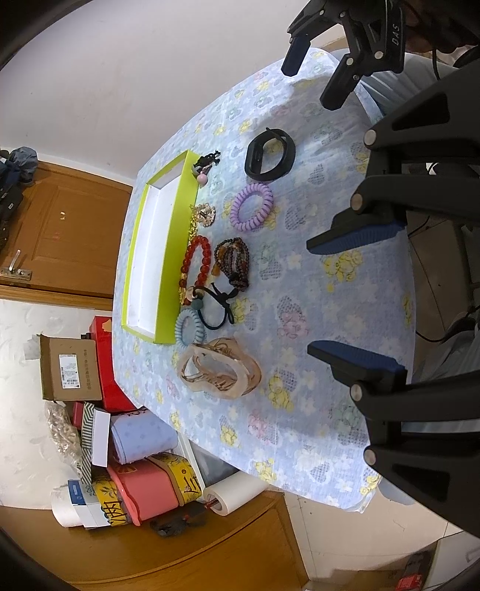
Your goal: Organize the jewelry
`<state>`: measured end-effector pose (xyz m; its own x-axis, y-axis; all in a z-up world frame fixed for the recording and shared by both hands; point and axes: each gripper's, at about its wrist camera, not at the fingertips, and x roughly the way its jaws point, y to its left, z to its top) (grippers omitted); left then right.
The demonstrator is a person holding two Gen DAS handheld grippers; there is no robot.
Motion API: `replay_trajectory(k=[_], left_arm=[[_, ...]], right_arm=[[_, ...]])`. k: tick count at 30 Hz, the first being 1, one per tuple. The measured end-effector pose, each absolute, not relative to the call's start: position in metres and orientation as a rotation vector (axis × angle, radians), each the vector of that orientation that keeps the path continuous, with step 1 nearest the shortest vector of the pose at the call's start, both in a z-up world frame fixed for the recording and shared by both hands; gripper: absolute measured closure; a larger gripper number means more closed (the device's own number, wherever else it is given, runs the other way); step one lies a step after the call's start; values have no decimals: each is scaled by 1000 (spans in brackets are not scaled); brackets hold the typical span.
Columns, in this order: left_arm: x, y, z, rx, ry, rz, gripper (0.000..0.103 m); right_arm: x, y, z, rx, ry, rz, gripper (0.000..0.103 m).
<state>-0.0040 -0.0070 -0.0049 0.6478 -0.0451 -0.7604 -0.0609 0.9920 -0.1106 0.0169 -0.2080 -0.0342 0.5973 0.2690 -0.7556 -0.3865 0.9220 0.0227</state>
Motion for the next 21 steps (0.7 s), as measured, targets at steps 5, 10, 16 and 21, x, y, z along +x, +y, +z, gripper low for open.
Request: replay_trajectory(k=[5, 10, 16, 21], left_arm=[[-4, -7, -5, -131, 867, 10, 53], [-4, -8, -5, -131, 867, 9, 53], [-4, -8, -6, -133, 868, 6, 53], [-5, -8, -7, -137, 867, 0, 53]], right_arm=[[17, -208, -34, -149, 850, 382, 3], [17, -208, -35, -149, 851, 382, 3], [17, -208, -35, -148, 851, 382, 3], [17, -208, -35, -148, 852, 382, 3]])
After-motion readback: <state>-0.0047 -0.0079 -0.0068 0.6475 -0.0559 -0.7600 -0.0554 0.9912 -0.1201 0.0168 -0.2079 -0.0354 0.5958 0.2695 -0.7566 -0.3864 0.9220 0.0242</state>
